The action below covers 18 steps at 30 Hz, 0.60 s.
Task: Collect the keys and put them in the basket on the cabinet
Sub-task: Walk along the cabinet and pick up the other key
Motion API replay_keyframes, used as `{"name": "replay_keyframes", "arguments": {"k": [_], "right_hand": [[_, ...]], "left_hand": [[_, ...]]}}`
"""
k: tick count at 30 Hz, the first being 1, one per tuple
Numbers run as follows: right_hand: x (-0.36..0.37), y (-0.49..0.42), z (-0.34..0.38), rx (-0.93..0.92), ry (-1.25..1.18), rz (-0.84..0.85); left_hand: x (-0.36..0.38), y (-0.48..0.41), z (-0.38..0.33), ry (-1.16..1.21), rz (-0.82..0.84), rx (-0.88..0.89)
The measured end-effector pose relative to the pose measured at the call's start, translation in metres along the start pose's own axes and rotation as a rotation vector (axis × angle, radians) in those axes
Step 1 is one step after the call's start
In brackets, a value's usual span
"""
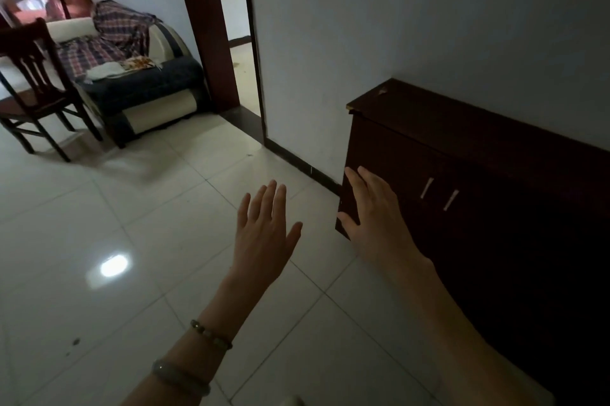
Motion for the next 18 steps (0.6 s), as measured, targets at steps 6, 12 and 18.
{"name": "replay_keyframes", "arguments": {"k": [6, 12, 18], "right_hand": [[0.042, -0.078, -0.013, 0.000, 0.024, 0.024], [0.089, -0.161, -0.038, 0.020, 0.004, 0.057], [0.141, -0.264, -0.072, 0.019, 0.010, 0.073]], "left_hand": [[0.035, -0.072, 0.036, 0.018, 0.018, 0.002], [0.083, -0.149, 0.072, 0.019, 0.016, -0.016], [0.136, -0.251, 0.104, 0.016, 0.017, -0.031]]}}
Point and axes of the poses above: each hand's wrist, its own y-axis away from the middle knuckle, its own x-axis out of the palm, z = x × y, the point moved 5 cm from there along -y, towards the middle knuckle, and after that the axes turned 7 degrees about -z, right-handed, at the moved point
